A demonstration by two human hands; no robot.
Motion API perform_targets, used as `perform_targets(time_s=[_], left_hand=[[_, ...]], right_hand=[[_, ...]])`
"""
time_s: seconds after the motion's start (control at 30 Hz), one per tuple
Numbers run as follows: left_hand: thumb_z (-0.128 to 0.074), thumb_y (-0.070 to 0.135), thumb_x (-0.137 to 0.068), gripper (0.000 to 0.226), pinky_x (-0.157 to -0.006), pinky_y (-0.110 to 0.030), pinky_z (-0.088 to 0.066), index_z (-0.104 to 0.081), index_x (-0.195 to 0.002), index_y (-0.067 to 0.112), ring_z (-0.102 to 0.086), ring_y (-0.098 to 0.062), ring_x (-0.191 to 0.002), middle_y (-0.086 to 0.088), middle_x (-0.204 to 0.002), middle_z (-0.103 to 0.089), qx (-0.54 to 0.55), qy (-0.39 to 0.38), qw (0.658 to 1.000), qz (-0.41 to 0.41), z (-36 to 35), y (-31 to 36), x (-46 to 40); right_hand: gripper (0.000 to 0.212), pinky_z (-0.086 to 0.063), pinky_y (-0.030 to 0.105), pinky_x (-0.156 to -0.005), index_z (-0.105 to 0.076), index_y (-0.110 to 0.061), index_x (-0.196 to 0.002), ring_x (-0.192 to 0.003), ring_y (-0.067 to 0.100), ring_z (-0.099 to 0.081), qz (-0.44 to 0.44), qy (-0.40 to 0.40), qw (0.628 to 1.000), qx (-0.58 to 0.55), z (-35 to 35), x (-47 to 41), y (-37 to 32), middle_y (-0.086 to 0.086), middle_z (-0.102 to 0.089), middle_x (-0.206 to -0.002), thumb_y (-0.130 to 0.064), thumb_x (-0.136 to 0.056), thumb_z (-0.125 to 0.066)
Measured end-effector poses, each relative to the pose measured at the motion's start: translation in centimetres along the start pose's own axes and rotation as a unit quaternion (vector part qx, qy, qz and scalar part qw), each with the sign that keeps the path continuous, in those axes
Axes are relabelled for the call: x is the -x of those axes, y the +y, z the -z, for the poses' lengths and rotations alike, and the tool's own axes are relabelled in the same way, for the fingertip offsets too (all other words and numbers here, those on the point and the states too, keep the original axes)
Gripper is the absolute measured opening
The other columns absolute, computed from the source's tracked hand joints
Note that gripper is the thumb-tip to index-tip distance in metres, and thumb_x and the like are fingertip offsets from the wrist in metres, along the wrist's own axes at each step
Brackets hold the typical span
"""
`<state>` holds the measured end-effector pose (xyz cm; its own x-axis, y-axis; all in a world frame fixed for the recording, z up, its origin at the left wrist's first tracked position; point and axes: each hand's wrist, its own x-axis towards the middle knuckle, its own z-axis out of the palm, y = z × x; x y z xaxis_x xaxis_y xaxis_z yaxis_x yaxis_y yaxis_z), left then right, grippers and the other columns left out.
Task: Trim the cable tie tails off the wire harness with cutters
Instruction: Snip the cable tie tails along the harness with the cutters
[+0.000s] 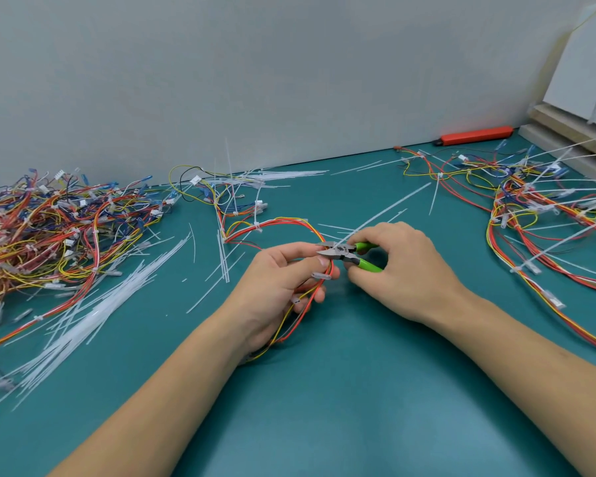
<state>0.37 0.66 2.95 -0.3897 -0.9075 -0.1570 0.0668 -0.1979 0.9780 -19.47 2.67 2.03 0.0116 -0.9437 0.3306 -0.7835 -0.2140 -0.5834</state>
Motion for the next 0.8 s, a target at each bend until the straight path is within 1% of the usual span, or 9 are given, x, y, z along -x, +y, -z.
perform_targets(time_s=[0.13,0.23,0.4,0.47,0.53,0.6,0.7,0.8], left_hand=[[-0.065,0.005,-0.092,0.017,-0.041,-0.018,-0.027,-0.066,-0.109,0.007,-0.054,-0.015,-0.050,-0.014,-0.089,-0.075,0.001,0.007,1.000,0.006,-0.04,0.03,-0.13],[-0.066,0.005,-0.092,0.019,-0.040,-0.017,-0.027,-0.063,-0.111,0.008,-0.053,-0.015,-0.050,-0.015,-0.090,-0.075,0.004,0.008,1.000,0.009,0.06,0.10,-0.18],[-0.067,0.008,-0.091,0.020,-0.042,-0.017,-0.029,-0.062,-0.110,0.009,-0.053,-0.013,-0.050,-0.013,-0.091,-0.075,0.001,0.004,1.000,0.014,0.19,0.08,-0.16],[-0.068,0.009,-0.091,0.020,-0.043,-0.017,-0.032,-0.063,-0.110,0.009,-0.052,-0.013,-0.049,-0.013,-0.090,-0.075,0.003,0.004,1.000,0.016,0.23,0.05,-0.18],[-0.069,0.010,-0.090,0.018,-0.044,-0.017,-0.034,-0.064,-0.107,0.010,-0.051,-0.013,-0.048,-0.013,-0.089,-0.075,0.014,0.004,1.000,0.018,0.28,0.07,-0.17],[-0.070,0.011,-0.090,0.014,-0.045,-0.017,-0.034,-0.067,-0.103,0.012,-0.051,-0.013,-0.048,-0.013,-0.088,-0.075,0.019,0.004,1.000,0.018,0.34,0.08,-0.17],[-0.070,0.012,-0.089,0.007,-0.046,-0.018,-0.034,-0.074,-0.092,0.017,-0.050,-0.012,-0.047,-0.013,-0.087,-0.074,0.022,-0.001,1.000,0.018,0.40,0.09,-0.13],[-0.069,0.013,-0.091,0.007,-0.045,-0.016,-0.034,-0.074,-0.090,0.017,-0.050,-0.012,-0.046,-0.013,-0.086,-0.074,0.030,-0.002,0.999,0.016,0.46,0.03,-0.09]], right_hand=[[0.026,-0.048,0.048,-0.092,-0.073,-0.035,-0.102,-0.095,0.014,-0.056,-0.004,-0.012,1.000,-0.009,0.25,0.07,-0.30,-0.015,-0.066,-0.091,-0.037,-0.078,-0.064],[0.033,-0.050,0.046,-0.089,-0.074,-0.036,-0.102,-0.092,0.014,-0.057,-0.011,-0.014,1.000,-0.016,0.47,0.08,-0.63,-0.013,-0.067,-0.087,-0.042,-0.073,-0.058],[0.030,-0.051,0.045,-0.084,-0.074,-0.033,-0.096,-0.087,0.016,-0.058,-0.013,-0.017,1.000,-0.012,0.47,0.00,-0.53,-0.009,-0.067,-0.083,-0.043,-0.073,-0.058],[0.027,-0.052,0.043,-0.079,-0.073,-0.031,-0.092,-0.083,0.017,-0.059,-0.010,-0.016,1.000,-0.012,0.37,0.00,-0.43,-0.007,-0.065,-0.079,-0.042,-0.073,-0.059],[0.019,-0.052,0.043,-0.070,-0.070,-0.027,-0.084,-0.073,0.018,-0.056,-0.013,-0.013,1.000,-0.018,0.24,0.01,-0.22,-0.004,-0.061,-0.070,-0.039,-0.074,-0.060],[0.011,-0.051,0.044,-0.062,-0.066,-0.024,-0.079,-0.064,0.019,-0.050,-0.018,-0.019,0.999,-0.031,0.15,0.01,0.01,-0.001,-0.055,-0.063,-0.034,-0.078,-0.063],[0.010,-0.050,0.045,-0.062,-0.064,-0.025,-0.078,-0.064,0.022,-0.048,-0.003,-0.045,0.999,-0.028,0.21,0.01,0.13,0.001,-0.053,-0.063,-0.033,-0.084,-0.064],[0.016,-0.051,0.046,-0.063,-0.066,-0.023,-0.080,-0.066,0.024,-0.052,0.002,-0.037,0.999,-0.032,0.20,-0.07,0.22,0.003,-0.056,-0.066,-0.038,-0.080,-0.060]])
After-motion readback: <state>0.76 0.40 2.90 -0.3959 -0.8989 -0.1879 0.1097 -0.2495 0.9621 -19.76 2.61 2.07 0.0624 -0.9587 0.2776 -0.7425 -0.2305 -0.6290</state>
